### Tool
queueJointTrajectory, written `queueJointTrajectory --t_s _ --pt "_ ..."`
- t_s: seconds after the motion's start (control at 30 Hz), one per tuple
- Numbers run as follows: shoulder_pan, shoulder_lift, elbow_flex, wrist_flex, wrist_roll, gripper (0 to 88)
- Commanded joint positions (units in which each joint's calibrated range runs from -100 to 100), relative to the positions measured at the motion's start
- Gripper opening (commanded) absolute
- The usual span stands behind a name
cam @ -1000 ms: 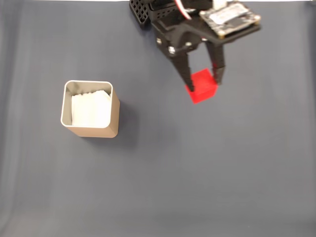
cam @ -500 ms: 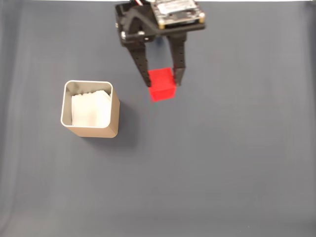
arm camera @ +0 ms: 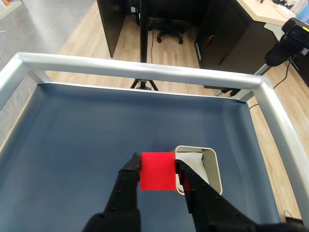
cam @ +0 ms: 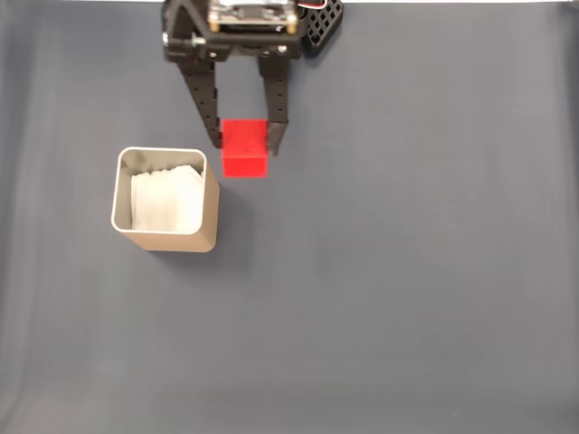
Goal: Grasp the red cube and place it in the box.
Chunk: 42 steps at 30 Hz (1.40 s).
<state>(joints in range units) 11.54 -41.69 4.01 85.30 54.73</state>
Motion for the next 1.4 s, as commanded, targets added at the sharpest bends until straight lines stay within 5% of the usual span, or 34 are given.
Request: queueJointTrajectory --t_s 0.0,1.37 --pt "1.63 1.14 -3.55 -0.40 -0.24 0.2" --pt "12.71 18.79 -13.85 -2.69 -6.35 0.2"
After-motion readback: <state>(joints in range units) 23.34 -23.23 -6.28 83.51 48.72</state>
